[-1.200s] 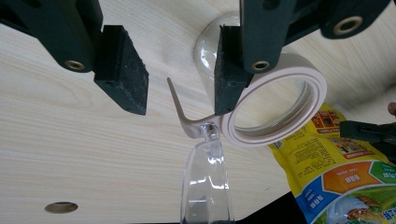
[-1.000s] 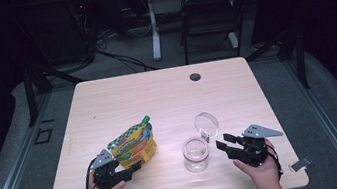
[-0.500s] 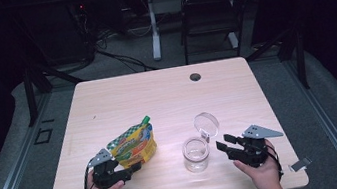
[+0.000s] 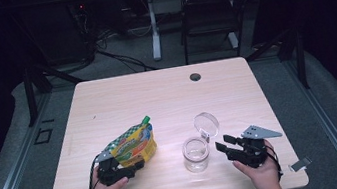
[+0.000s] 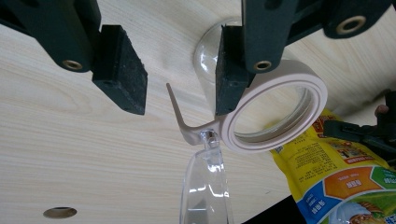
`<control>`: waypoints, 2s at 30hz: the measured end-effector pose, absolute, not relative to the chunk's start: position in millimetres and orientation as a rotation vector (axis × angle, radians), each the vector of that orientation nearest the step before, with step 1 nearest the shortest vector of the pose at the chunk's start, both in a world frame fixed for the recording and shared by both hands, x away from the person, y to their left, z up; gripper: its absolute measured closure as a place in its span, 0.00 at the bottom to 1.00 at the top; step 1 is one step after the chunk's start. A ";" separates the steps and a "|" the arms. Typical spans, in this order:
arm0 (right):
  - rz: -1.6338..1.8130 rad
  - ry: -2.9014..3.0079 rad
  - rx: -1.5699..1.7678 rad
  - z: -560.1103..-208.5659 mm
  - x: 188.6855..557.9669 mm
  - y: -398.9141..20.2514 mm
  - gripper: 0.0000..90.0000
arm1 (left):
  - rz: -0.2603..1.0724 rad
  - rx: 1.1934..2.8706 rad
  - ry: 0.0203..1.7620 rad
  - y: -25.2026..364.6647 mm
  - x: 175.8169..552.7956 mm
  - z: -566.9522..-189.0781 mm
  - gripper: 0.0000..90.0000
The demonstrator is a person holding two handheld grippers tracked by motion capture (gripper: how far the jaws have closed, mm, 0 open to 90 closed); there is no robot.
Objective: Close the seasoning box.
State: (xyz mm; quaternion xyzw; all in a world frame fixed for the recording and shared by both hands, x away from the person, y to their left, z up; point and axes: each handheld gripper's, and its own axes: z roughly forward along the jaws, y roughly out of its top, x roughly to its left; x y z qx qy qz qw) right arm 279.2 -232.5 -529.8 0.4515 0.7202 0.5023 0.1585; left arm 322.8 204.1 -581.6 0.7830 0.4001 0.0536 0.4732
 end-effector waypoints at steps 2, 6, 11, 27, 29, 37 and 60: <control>1.433 2.061 1.294 -529.9 278.9 -232.9 0.60 | 0.133 1.917 0.978 202.8 324.0 -582.9 0.43; 1.434 2.060 1.294 -530.2 278.0 -233.8 0.60 | 0.152 1.927 0.974 200.1 326.3 -585.3 0.43; 1.438 2.050 1.300 -530.6 276.3 -235.1 0.60 | 0.153 1.928 0.970 197.2 328.2 -586.6 0.43; 1.430 2.045 1.312 -531.8 274.0 -237.0 0.60 | 0.171 1.915 0.930 193.0 328.8 -587.5 0.50; 1.428 2.045 1.312 -531.9 274.1 -236.7 0.60 | 0.185 1.919 0.923 192.0 328.2 -587.2 0.52; 1.427 2.046 1.310 -531.8 274.2 -236.5 0.60 | 0.208 1.927 0.925 190.4 327.0 -586.3 0.55; 1.418 2.056 1.303 -531.6 274.4 -235.9 0.60 | 0.262 1.925 0.934 186.7 325.0 -584.7 0.62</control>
